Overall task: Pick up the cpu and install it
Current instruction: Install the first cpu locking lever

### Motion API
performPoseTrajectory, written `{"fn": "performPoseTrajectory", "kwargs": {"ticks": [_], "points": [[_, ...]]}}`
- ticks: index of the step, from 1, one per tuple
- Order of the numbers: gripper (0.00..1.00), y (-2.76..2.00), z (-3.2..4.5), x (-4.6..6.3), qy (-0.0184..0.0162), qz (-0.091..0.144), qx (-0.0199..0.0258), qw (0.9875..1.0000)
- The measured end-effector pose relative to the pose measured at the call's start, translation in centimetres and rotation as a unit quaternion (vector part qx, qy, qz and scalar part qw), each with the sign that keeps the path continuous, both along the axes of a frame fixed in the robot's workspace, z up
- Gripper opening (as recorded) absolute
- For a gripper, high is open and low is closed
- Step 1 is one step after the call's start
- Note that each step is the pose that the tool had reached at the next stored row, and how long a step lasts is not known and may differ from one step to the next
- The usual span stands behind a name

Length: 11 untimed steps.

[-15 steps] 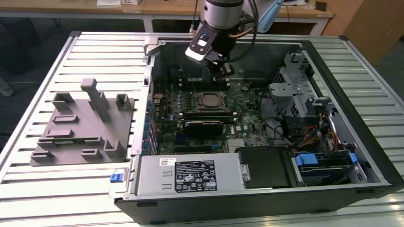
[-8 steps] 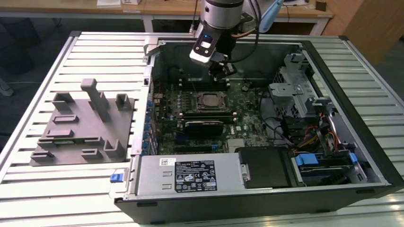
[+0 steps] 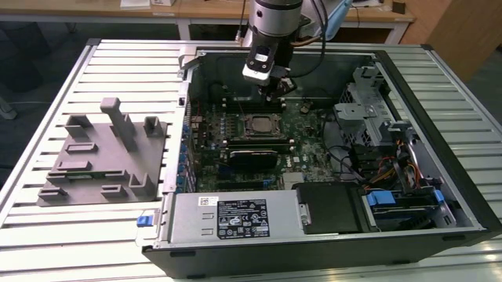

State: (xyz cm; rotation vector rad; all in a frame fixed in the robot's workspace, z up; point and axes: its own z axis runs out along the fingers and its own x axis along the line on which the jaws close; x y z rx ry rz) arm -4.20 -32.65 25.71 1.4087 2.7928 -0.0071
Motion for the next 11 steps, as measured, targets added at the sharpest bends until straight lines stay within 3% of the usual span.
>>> {"fn": "performPoseTrajectory", "kwargs": {"ticks": [6,11], "points": [[0.11,0.0,-0.03,0.0,0.0,0.055,-0.0001,0.9985],[0.11,0.0,-0.05,0.0,0.0,0.1,-0.0001,0.9949]]}}
